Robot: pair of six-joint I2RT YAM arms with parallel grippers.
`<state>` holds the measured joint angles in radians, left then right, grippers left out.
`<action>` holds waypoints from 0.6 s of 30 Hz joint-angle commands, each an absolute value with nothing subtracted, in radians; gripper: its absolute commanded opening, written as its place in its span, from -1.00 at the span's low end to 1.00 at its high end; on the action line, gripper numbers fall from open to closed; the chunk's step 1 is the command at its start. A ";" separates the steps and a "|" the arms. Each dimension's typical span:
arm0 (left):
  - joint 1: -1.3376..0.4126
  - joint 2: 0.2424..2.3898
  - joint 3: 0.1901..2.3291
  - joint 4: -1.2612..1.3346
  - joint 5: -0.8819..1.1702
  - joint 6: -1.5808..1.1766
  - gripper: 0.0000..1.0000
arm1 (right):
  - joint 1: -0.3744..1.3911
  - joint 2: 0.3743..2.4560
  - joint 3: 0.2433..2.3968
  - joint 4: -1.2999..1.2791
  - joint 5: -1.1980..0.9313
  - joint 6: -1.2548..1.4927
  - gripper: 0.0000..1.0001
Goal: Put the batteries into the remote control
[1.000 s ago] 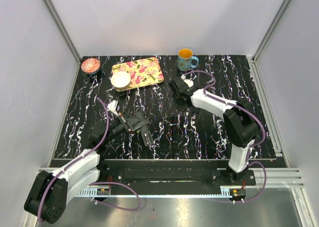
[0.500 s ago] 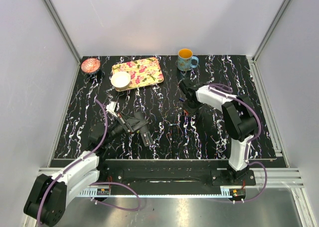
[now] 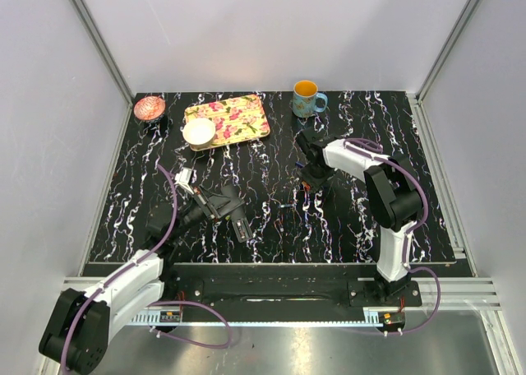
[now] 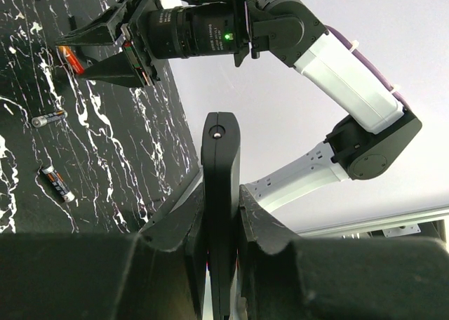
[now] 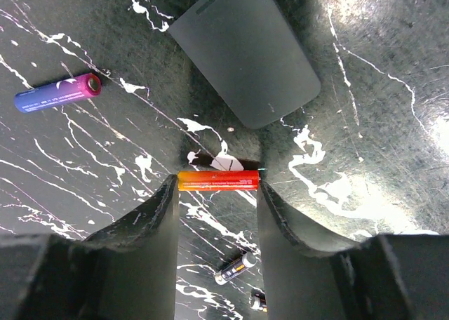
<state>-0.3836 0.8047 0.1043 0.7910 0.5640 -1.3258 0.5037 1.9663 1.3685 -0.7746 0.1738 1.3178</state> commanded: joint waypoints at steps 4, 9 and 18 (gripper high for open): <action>-0.379 0.788 0.112 0.795 0.542 -1.304 -1.00 | 0.505 1.974 1.347 -0.782 0.140 1.284 -0.03; -0.380 0.785 0.115 0.796 0.546 -1.305 -1.00 | 0.505 1.951 1.359 -0.787 0.140 1.266 0.19; -0.380 0.776 0.117 0.796 0.549 -1.308 -1.00 | 0.512 1.893 1.404 -0.801 0.166 1.181 0.33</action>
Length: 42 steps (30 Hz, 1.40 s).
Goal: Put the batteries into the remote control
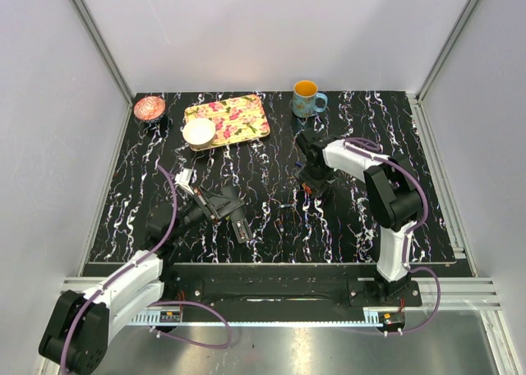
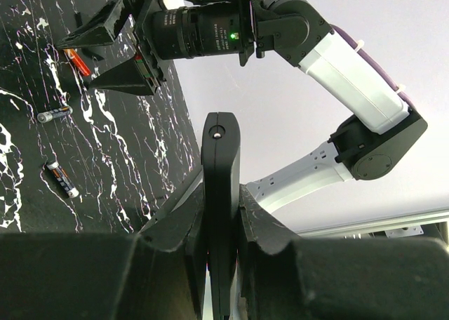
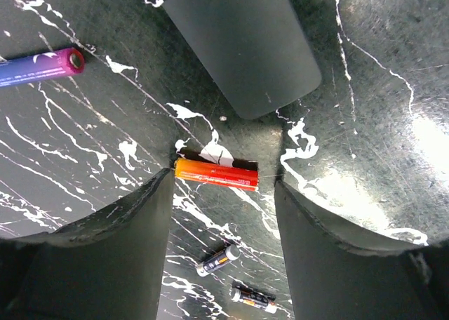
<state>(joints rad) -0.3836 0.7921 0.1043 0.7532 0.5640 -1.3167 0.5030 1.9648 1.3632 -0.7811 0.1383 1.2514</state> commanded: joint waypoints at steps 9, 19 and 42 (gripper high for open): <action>-0.380 0.765 0.112 0.787 0.545 -1.299 -1.00 | 0.525 1.712 1.347 -0.603 0.108 0.485 0.34; -0.380 0.756 0.107 0.747 0.543 -1.269 -1.00 | 0.534 1.733 1.189 -0.471 0.055 0.083 0.35; -0.380 0.796 0.123 0.741 0.552 -1.239 -1.00 | 0.563 1.847 1.190 -0.443 0.095 0.005 -0.10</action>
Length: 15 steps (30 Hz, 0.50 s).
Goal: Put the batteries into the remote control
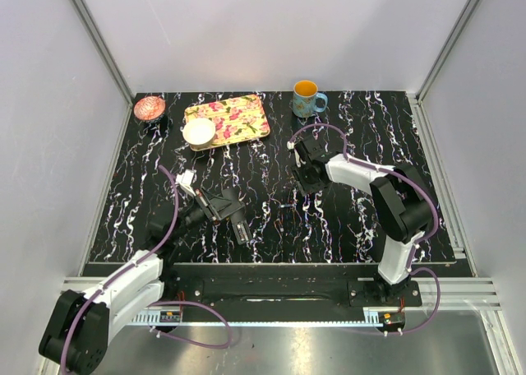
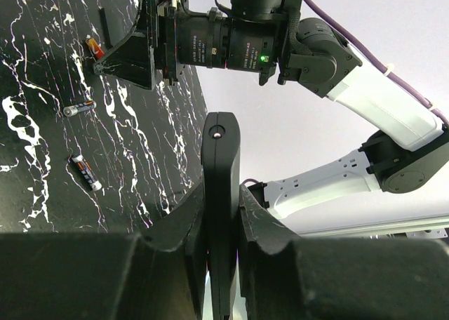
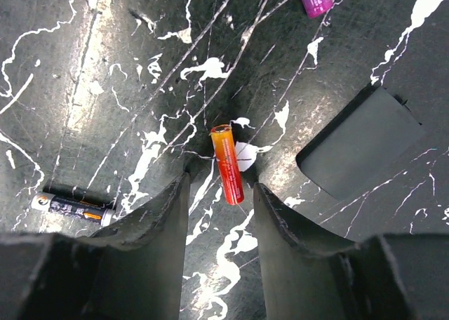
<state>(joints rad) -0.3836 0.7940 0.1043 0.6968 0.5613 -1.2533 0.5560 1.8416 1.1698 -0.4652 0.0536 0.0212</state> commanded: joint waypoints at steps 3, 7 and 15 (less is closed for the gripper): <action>-0.380 0.799 0.123 0.741 0.554 -1.239 -1.00 | 0.563 1.858 1.190 -0.446 0.106 0.005 -0.16; -0.382 0.799 0.121 0.742 0.554 -1.239 -1.00 | 0.563 1.884 1.200 -0.466 0.104 0.006 -0.35; -0.380 0.799 0.120 0.742 0.552 -1.239 -1.00 | 0.563 1.876 1.193 -0.486 0.114 0.015 -0.60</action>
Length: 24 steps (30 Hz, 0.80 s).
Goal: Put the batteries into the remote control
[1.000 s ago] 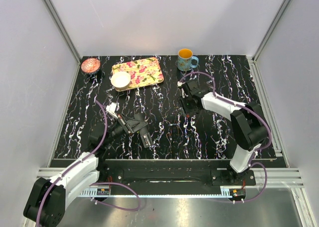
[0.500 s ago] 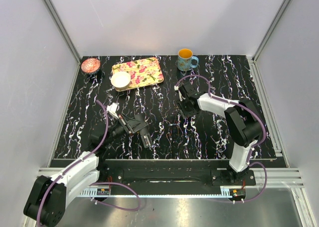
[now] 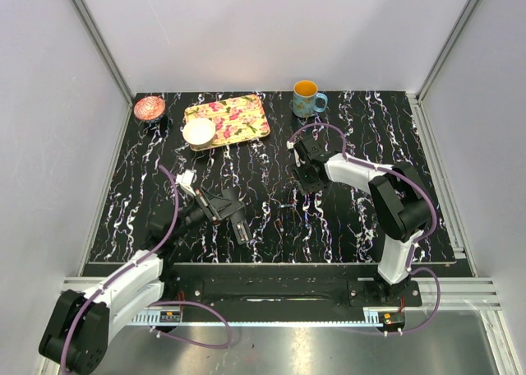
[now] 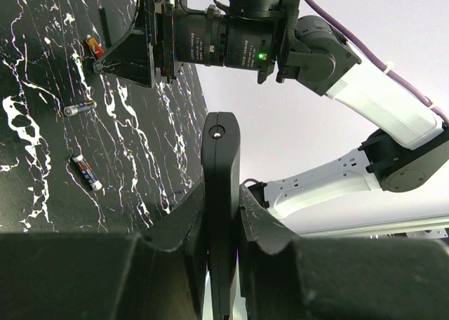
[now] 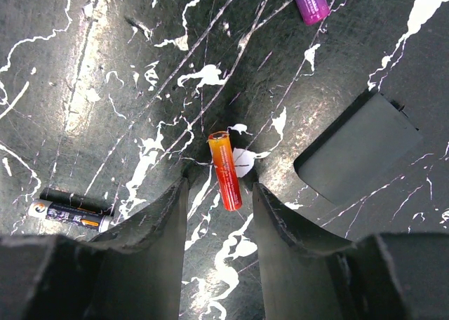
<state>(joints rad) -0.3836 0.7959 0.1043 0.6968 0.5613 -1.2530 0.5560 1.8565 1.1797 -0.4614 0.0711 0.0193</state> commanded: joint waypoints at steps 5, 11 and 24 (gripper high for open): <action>-0.382 0.802 0.121 0.744 0.555 -1.241 -1.00 | 0.563 1.858 1.187 -0.495 0.118 0.028 -0.63; -0.380 0.802 0.120 0.747 0.554 -1.244 -1.00 | 0.560 1.852 1.180 -0.511 0.109 0.044 -0.99; -0.382 0.813 0.126 0.752 0.557 -1.244 -1.00 | 0.561 1.804 1.150 -0.479 0.117 0.077 -1.00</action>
